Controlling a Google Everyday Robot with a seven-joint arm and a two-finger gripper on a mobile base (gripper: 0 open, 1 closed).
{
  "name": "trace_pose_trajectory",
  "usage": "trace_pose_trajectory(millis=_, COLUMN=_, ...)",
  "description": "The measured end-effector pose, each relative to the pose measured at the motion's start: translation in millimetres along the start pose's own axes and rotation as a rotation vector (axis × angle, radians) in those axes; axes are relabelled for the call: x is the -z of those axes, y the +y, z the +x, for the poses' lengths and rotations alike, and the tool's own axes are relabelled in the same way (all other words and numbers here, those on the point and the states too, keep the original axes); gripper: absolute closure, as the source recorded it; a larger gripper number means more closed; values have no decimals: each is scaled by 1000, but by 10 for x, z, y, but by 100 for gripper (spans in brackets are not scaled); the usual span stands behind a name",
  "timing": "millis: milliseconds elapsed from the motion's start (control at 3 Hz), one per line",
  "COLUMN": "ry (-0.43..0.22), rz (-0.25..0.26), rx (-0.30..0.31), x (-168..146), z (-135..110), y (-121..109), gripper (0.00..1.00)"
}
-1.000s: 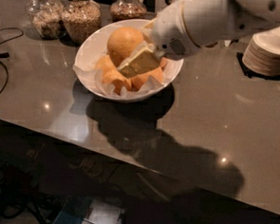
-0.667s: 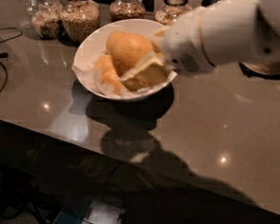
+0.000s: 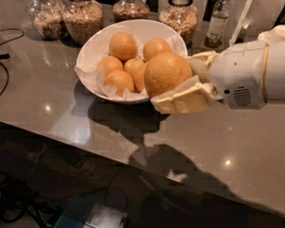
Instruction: Pick orange from white bowl
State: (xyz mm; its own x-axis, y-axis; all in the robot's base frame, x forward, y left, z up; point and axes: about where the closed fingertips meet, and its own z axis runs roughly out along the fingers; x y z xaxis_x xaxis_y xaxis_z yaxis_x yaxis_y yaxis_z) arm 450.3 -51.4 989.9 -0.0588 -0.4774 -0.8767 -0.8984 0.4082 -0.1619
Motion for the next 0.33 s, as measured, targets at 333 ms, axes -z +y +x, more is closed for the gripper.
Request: trace_pose_trajectory(millis=333, ry=0, rz=0, rx=0, x=0, z=0, y=0, gripper=100)
